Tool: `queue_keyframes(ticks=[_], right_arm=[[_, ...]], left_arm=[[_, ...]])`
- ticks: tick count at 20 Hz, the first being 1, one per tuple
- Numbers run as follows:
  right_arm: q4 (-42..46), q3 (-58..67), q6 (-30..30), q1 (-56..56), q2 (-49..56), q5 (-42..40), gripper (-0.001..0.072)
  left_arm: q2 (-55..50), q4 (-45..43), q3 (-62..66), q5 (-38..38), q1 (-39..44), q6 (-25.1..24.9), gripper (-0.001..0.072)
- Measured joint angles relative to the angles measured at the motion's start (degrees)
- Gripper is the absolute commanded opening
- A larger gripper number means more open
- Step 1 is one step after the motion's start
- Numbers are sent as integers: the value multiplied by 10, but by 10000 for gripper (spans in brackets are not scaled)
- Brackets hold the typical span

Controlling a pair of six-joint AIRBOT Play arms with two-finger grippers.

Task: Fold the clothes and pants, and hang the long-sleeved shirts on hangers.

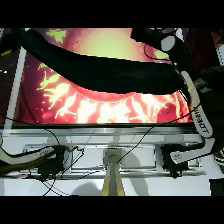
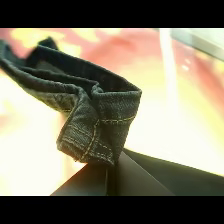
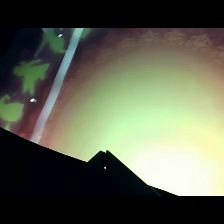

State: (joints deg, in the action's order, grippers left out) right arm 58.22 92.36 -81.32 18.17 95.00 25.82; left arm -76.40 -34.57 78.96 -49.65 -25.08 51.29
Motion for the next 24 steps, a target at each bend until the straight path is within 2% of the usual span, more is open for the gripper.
queue_keyframes(ticks=[4, 9, 11, 15, 19, 24], right_arm=[[-33, 93, -46, 94, 70, 25, 20], [-70, 152, -62, 220, 134, 101, 20], [-75, 160, -59, 268, 145, 138, 20], [-78, 166, -6, 334, 153, 178, 22], [-24, 167, 25, 325, 153, 209, 22], [31, 168, 36, 212, 136, 259, 22]], left_arm=[[94, 3, 2, -77, 15, 12, 28], [151, 31, 3, -105, 28, 38, 28], [159, 37, 2, -110, 30, 40, 28], [164, 41, 1, -116, 32, 43, 28], [166, 48, -5, -112, 33, 43, 28], [155, 47, -44, -118, 72, 48, 28]])
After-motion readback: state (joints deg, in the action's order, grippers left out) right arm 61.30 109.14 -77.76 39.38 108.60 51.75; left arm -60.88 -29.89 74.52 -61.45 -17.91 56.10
